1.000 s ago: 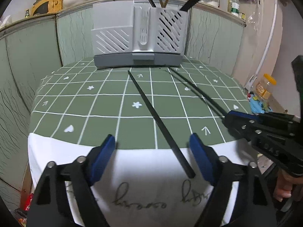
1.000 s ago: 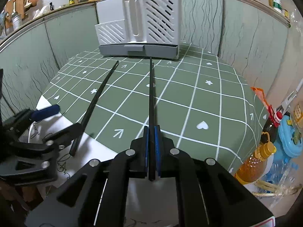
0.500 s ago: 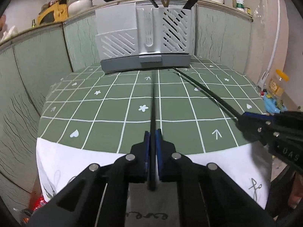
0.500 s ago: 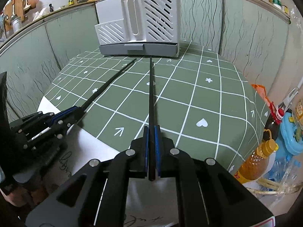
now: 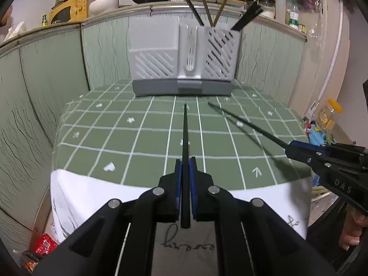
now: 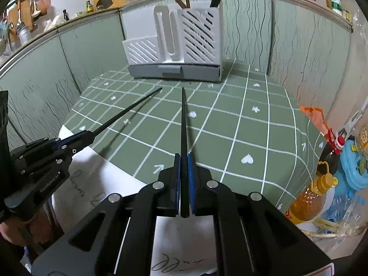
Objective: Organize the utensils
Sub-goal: 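Lift both black chopsticks upright and carry them toward the white drainer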
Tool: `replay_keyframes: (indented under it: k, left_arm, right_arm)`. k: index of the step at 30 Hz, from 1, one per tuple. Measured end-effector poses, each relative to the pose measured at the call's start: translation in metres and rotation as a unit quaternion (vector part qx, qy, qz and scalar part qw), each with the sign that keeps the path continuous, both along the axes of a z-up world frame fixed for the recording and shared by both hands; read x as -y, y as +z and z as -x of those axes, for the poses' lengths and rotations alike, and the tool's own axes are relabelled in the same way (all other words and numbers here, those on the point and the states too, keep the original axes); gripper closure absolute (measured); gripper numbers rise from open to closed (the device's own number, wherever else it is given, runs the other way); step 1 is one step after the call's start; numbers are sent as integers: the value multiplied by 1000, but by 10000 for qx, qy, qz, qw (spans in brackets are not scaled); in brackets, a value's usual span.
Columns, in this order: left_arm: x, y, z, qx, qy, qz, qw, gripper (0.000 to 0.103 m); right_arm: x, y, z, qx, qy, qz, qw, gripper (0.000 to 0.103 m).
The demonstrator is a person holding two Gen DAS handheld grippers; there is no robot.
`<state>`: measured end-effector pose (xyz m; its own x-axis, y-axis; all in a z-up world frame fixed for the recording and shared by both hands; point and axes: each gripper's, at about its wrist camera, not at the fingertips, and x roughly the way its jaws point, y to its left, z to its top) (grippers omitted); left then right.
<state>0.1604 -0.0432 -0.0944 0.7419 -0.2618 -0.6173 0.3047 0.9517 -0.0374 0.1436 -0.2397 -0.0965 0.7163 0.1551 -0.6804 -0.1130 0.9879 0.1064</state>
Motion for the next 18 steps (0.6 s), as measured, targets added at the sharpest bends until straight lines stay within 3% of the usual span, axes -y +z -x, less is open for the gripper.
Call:
replay_keyframes:
  k: [18]
  left_arm:
    - [-18,85,-7,565,-145,208,9981,95]
  right_arm:
    - [-3,87,4,820,133,-61,9965,97]
